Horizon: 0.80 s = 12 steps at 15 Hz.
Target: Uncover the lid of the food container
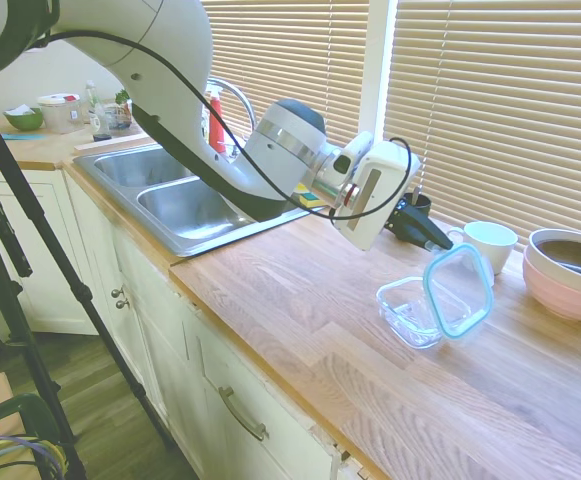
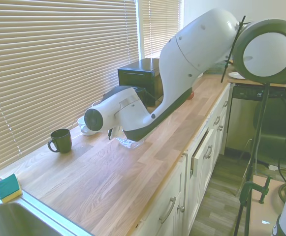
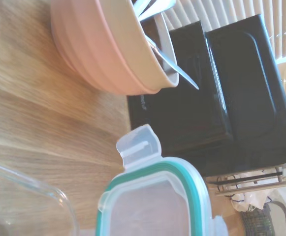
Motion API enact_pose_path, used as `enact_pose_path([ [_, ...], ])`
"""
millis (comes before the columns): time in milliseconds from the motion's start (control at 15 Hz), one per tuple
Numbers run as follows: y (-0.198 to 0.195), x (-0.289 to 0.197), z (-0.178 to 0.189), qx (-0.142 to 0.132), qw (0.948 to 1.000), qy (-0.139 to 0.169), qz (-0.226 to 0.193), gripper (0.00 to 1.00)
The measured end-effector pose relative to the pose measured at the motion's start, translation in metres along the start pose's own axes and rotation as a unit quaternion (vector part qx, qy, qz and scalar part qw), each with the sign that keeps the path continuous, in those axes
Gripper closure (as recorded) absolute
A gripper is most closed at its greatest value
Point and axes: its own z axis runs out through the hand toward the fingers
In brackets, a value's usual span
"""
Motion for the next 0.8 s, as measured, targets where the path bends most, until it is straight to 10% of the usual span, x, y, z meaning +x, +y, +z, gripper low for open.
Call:
enact_pose_path([
  [400, 0.004, 0.049, -0.018, 0.006, 0.9993, 0.034, 0.016, 1.00],
  [800, 0.001, 0.083, -0.131, 0.098, 0.9929, 0.020, 0.066, 1.00],
])
